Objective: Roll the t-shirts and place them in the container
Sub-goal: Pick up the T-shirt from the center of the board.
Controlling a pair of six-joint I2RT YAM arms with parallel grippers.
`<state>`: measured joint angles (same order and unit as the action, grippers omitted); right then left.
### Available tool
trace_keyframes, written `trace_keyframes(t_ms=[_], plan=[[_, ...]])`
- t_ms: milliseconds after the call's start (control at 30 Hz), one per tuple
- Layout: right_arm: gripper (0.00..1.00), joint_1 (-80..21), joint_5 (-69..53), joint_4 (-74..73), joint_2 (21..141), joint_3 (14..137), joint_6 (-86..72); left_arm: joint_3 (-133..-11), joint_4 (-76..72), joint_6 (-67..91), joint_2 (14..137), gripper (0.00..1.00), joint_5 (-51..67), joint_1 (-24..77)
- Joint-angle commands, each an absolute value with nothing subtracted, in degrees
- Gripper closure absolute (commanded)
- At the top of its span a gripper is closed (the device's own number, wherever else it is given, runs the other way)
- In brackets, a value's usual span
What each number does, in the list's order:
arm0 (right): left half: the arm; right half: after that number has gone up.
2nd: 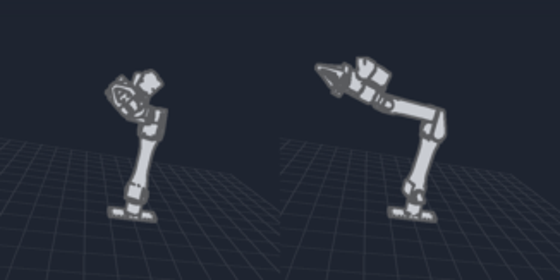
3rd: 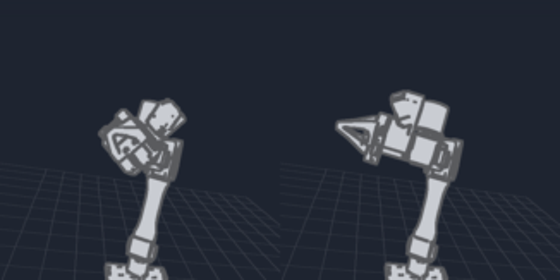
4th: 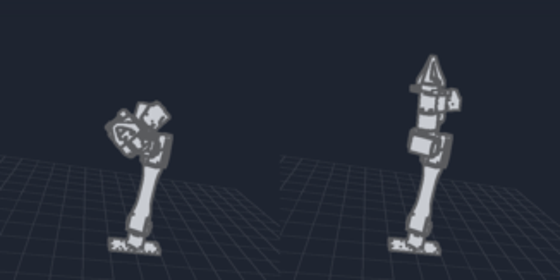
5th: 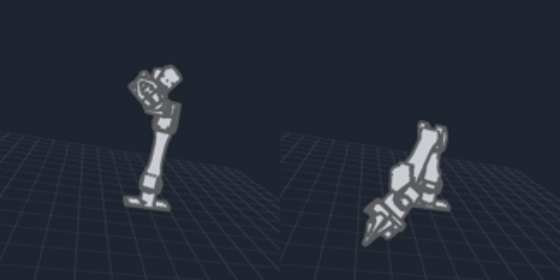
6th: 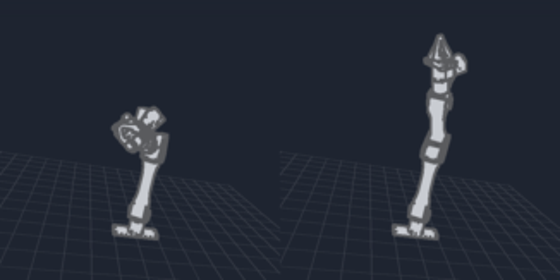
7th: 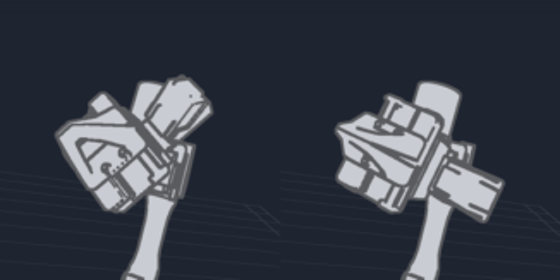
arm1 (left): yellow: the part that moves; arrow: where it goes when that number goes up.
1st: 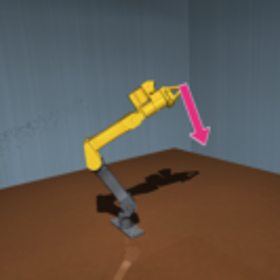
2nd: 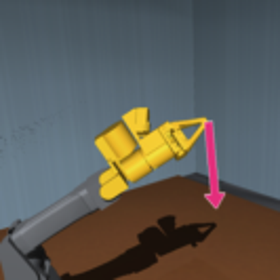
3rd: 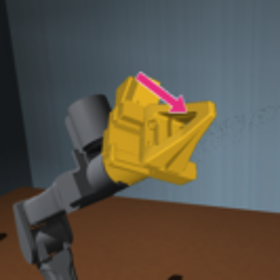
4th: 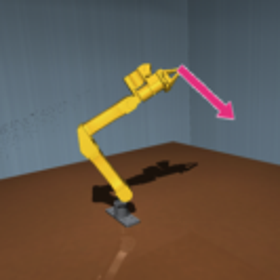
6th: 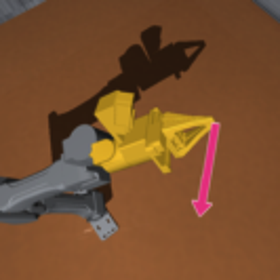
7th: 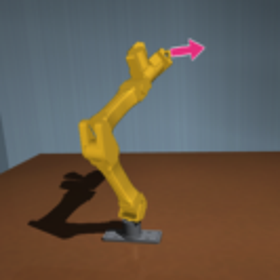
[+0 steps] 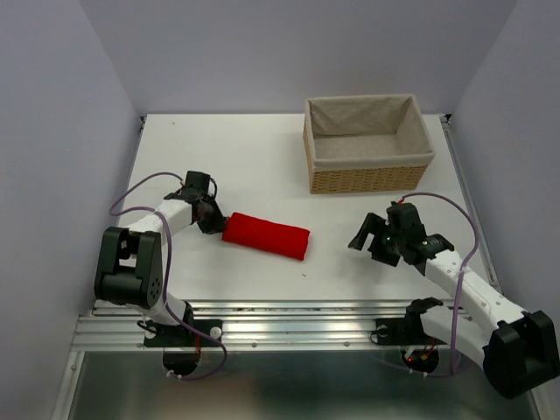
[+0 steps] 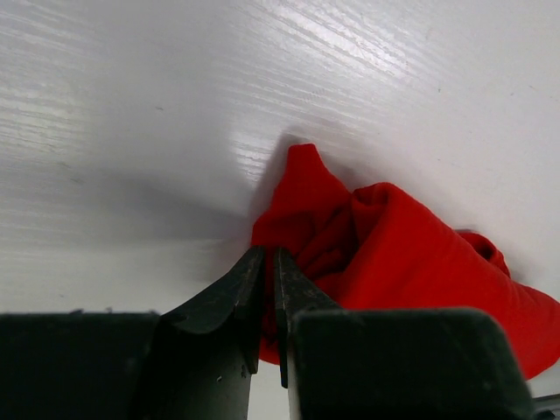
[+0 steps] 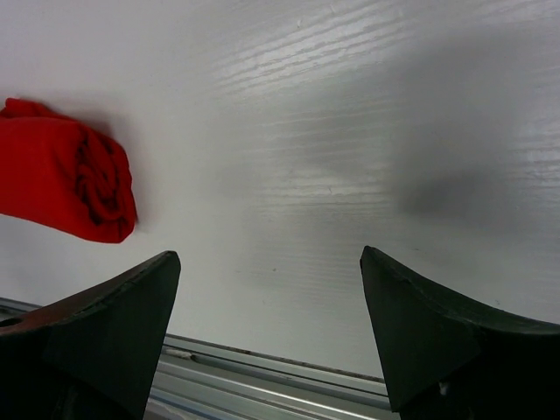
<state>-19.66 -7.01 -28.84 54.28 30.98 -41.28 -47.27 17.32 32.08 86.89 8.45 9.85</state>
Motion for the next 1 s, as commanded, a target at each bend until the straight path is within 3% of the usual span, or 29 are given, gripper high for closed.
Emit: trace_keyframes(t_ms=[0,233,433,600,833,967], plan=[[0.10,-22.48,-8.79,-22.42,56.16,30.06,-43.94,-46.41,15.21,31.91,84.11,0.78,10.02,9.58],[0.09,-30.65,-8.26,-14.08,56.52,24.27,-53.16,-45.79,15.03,31.47,83.50,0.78,10.28,9.67],[0.09,-37.09,-6.68,1.99,59.32,18.38,-60.10,-46.14,15.73,31.20,82.97,0.78,9.85,9.67],[0.10,-40.07,-4.75,15.27,69.49,18.89,-63.10,-45.97,16.35,31.03,82.18,0.78,9.58,9.58],[0.10,-43.76,-2.11,22.49,83.04,25.13,-66.70,-45.70,16.96,30.94,81.56,0.78,9.05,9.58],[0.23,-43.77,-1.23,26.36,88.68,25.31,-69.69,-46.14,17.31,30.85,81.56,0.78,9.14,9.58]])
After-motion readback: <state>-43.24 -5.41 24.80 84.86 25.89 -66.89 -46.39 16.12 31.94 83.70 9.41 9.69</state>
